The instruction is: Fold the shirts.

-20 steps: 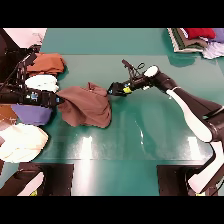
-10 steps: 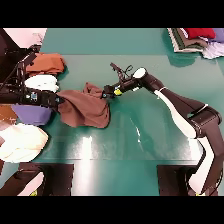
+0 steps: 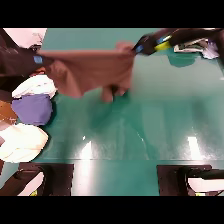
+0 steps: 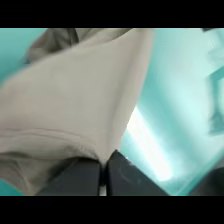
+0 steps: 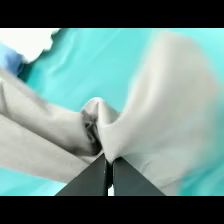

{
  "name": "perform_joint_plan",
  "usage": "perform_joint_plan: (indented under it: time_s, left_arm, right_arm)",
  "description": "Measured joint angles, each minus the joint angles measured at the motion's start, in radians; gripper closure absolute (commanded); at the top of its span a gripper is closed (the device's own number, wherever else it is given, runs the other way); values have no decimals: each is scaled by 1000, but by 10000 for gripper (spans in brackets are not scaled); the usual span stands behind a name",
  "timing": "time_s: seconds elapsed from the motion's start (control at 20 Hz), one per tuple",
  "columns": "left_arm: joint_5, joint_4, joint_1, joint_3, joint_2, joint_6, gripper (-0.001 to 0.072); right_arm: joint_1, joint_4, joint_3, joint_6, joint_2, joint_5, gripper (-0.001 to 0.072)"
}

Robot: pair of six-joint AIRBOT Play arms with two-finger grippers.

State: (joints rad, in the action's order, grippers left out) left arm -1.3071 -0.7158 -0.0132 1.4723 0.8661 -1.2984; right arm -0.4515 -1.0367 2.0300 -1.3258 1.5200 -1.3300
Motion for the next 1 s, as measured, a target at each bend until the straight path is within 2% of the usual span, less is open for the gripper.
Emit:
perform_joint_plan:
  time_s: [0.2,0.45,0.75,1.0]
  left_arm:
    - [-8,161,0,91,0,16,681]
    - [-33,160,0,19,2,21,681]
    - [-7,13,0,-381,3,23,680]
    - [229,-117,0,-719,10,40,679]
  right_arm:
    - [19,-158,-21,-43,-229,-28,704]
    - [24,-237,-146,-88,-364,-52,703]
    - [25,-241,-379,-109,-283,-77,703]
    - [25,-132,-526,-84,-118,42,702]
